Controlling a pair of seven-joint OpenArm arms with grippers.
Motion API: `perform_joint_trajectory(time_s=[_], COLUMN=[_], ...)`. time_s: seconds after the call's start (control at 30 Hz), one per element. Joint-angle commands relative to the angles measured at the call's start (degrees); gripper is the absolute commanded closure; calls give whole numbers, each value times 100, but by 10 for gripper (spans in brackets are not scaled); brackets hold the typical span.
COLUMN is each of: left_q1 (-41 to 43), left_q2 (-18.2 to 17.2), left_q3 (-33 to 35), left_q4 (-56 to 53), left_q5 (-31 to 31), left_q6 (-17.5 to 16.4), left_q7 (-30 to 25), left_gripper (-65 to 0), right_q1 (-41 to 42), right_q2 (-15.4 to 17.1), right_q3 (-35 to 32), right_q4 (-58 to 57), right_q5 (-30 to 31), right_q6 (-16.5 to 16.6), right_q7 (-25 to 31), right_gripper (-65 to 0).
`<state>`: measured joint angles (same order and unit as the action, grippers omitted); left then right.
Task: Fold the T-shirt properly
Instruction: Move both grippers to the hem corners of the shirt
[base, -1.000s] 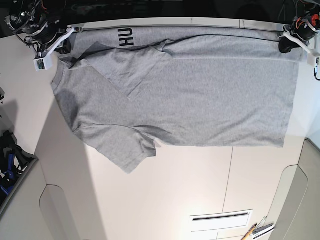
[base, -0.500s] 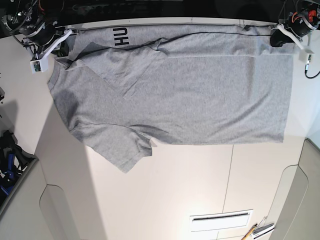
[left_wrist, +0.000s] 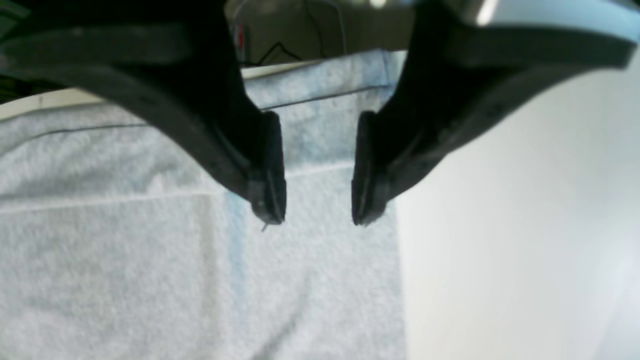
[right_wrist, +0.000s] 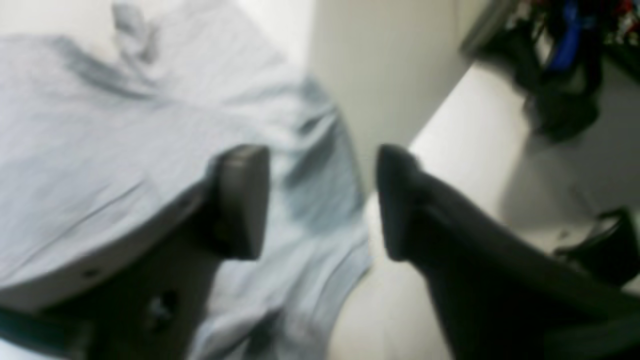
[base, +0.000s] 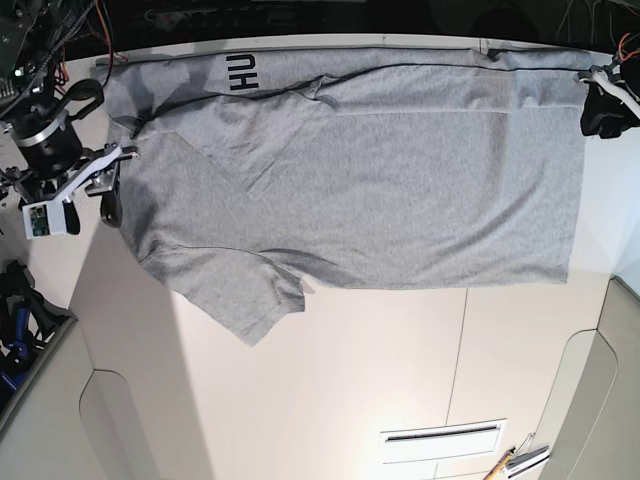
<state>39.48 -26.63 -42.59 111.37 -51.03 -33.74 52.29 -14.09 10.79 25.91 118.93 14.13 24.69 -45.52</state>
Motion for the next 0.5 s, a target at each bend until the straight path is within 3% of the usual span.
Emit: perform_joint_trajectory(time_s=[0.0, 0.13, 0.27, 0.37, 0.47], left_q1=[37, 35, 35, 35, 35], left_q2=[-70, -70, -70, -70, -70], left_q3=[-50, -50, -50, -50, -50], left_q4=[79, 79, 79, 79, 79], left_q5=[-61, -61, -61, -63, -63], left_q6=[-39, -39, -42, -39, -39], left_q7=[-107, -149, -151, -199, -245], left_gripper=[-256, -256, -256, -256, -256], right_q1=[214, 1086, 2105, 2900, 3519], right_q2=[162, 623, 1040, 1228, 1270], right_q3=[37, 33, 24, -68, -284], right_q4=[-101, -1331, -3287, -4854, -6081], right_q5=[-68, 61, 1034, 1718, 1897], right_q6=[-50, 20, 632, 920, 986], right_q7=[210, 221, 92, -199, -212], right_gripper=[-366, -366, -366, -366, -366])
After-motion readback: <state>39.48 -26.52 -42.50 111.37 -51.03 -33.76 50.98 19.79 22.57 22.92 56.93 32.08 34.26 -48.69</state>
